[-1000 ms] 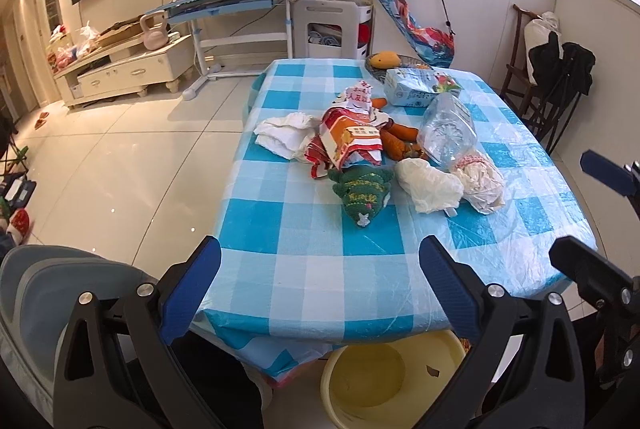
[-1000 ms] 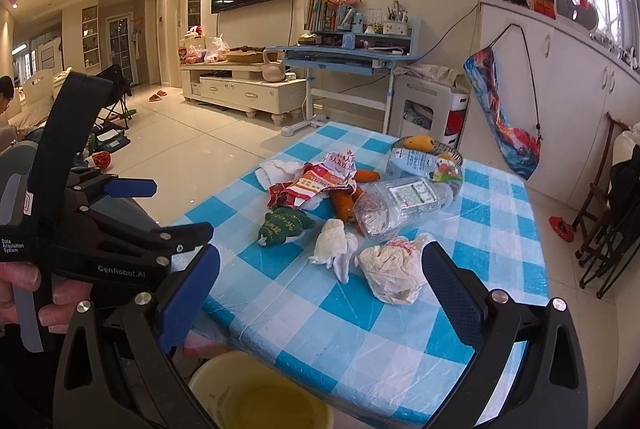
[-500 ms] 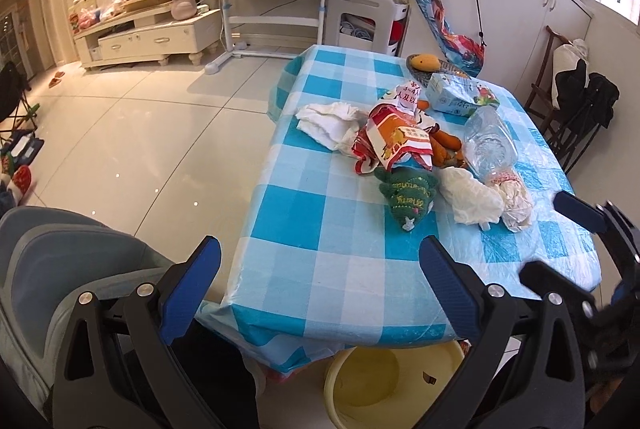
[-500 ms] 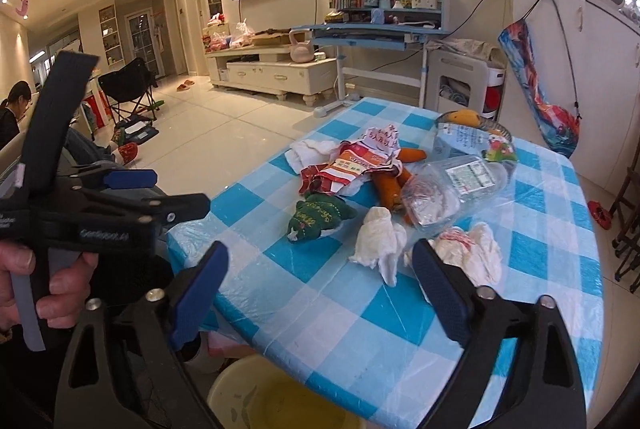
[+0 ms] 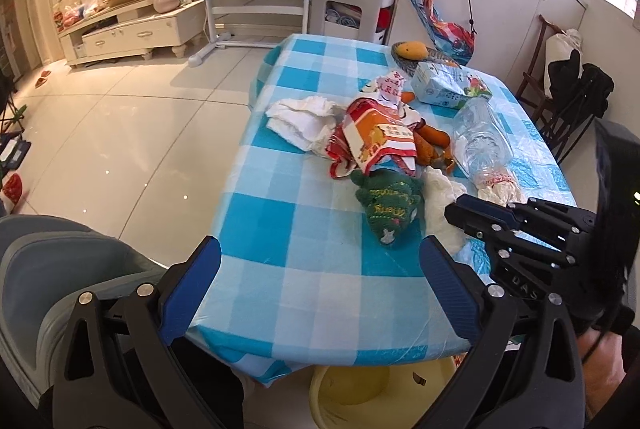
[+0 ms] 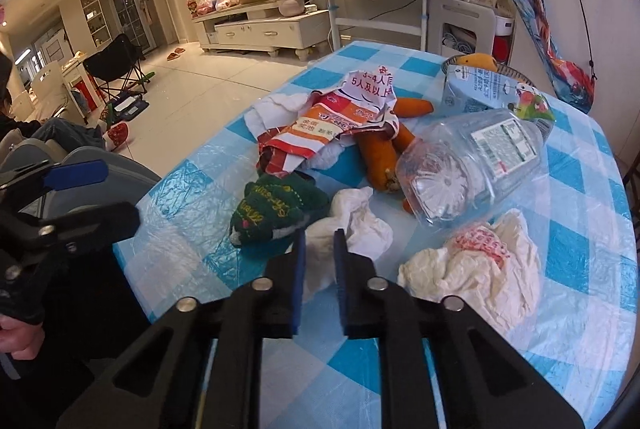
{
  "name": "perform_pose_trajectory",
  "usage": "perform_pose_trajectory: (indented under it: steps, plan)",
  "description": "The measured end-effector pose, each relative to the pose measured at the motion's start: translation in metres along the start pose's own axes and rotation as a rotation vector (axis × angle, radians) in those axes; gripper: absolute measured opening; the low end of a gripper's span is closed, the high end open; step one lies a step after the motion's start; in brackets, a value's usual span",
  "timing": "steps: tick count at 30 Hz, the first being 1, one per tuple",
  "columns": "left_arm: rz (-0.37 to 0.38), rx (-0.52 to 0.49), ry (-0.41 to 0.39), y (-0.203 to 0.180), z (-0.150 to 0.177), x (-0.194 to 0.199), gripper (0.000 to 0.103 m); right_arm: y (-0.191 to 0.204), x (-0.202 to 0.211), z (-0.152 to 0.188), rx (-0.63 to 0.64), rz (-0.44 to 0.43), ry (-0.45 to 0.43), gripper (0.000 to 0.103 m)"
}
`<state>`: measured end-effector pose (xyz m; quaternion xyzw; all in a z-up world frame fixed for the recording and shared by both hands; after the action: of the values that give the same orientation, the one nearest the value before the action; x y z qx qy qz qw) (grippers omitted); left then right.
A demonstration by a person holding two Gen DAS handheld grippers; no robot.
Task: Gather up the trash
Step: 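Grasp the white tissue with the right tool while the left tool grasps the green knitted toy, then carry tissue and green toy over the yellow bucket and open both tools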
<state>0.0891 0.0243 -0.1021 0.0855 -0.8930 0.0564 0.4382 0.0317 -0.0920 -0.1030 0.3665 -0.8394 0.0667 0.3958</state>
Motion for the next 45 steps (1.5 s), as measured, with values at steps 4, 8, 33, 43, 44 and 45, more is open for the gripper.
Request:
perform_pose_trajectory:
  steps: [4,8,33,43,44,45]
  plan:
    - [-0.002,0.007,0.057,-0.014,-0.001,-0.024,0.096,0.000,0.015,0.007,0.008,-0.013,-0.007,0.006]
    - [-0.041,-0.002,0.078,-0.026,-0.008,-0.048,0.096,-0.001,0.019,0.015,-0.008,-0.048,-0.003,0.006]
    - [-0.098,-0.054,0.096,-0.043,-0.013,-0.086,0.048,-0.019,0.009,0.008,-0.024,-0.028,-0.002,0.007]
    - [0.085,-0.040,0.039,-0.043,-0.002,-0.049,0.027,-0.007,0.032,0.013,-0.067,-0.087,-0.039,0.007]
    - [0.097,-0.045,0.033,-0.042,0.000,-0.045,0.027,-0.005,0.035,0.014,-0.070,-0.093,-0.042,0.007]
    - [0.112,-0.052,0.026,-0.042,0.003,-0.038,0.027,-0.002,0.037,0.014,-0.071,-0.097,-0.044,0.007]
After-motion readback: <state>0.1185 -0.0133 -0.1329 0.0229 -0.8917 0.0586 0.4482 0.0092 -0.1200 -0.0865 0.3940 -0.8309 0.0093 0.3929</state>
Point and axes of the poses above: each gripper's, at about its wrist camera, not at the fingertips, and x roughly against the way its jaws point, y to its left, z to its underside, the point moved 10 cm from there along -x, roughly the way its jaws point, and after that the axes turned 4 degrees about -z, right-handed, at the moved point
